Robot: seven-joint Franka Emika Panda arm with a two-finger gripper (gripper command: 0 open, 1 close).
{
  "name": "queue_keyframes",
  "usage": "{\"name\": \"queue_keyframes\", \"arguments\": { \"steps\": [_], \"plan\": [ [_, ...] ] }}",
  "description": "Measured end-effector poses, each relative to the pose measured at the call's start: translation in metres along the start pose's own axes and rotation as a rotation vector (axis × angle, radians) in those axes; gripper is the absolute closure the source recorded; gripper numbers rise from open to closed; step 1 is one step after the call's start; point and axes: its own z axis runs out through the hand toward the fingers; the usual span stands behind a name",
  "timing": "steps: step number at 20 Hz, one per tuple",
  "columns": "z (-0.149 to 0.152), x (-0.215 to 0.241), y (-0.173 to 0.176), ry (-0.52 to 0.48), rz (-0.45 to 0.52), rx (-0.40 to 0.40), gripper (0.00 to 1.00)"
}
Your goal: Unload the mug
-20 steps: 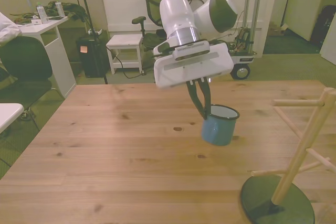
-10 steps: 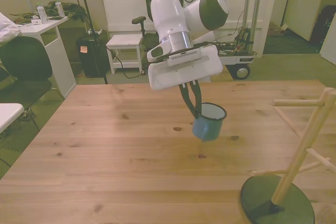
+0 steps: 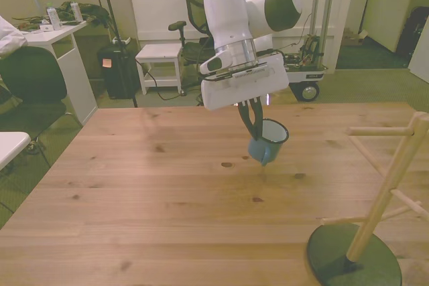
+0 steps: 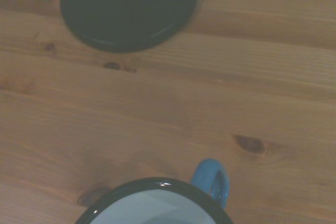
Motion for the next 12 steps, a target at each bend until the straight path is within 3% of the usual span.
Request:
{"name": "queue_keyframes", "arguments": {
  "steps": [6,12],
  "plan": [
    [0.014,-0.035,-0.031,0.036,-0.055,-0.046,1.0],
    [0.038,-0.037,-0.04,0.042,-0.013,-0.096,1.0]
  ]
}}
